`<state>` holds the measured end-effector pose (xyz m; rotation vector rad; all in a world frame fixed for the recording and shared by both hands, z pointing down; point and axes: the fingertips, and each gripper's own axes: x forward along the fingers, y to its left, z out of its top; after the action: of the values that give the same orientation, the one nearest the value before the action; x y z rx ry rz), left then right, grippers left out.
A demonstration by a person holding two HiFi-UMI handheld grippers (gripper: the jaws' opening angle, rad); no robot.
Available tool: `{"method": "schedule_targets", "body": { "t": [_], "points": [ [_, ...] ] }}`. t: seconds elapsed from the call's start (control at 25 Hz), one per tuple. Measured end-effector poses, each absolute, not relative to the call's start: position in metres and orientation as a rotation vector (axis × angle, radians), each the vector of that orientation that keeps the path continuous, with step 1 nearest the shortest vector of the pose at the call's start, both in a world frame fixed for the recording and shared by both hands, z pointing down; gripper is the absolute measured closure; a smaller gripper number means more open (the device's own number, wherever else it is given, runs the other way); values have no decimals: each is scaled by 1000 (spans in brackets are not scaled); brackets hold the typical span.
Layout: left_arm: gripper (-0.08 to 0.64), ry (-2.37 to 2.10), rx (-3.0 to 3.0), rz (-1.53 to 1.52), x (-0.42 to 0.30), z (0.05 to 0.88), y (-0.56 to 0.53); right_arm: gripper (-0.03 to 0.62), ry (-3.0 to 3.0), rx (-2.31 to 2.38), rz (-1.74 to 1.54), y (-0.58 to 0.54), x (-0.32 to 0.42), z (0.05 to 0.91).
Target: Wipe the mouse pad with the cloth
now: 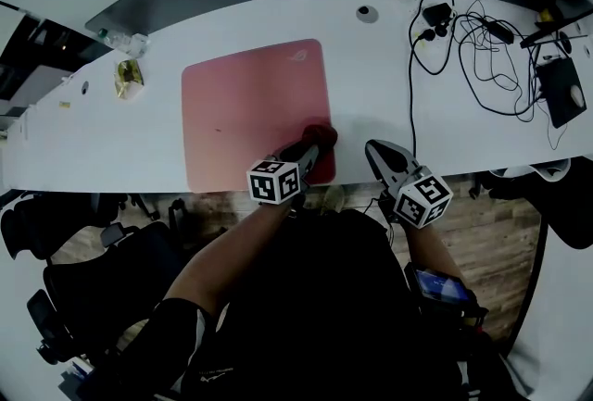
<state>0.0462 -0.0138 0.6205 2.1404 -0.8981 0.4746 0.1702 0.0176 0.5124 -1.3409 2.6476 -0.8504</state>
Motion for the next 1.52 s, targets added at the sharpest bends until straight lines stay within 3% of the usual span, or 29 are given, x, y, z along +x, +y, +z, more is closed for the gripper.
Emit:
{"method": "schedule_targets", "body": {
  "t": [1.52],
  "points": [
    [452,-1224,2083,571,-141,620,-31,566,2826,-1129,-876,-12,74,503]
  ]
}}
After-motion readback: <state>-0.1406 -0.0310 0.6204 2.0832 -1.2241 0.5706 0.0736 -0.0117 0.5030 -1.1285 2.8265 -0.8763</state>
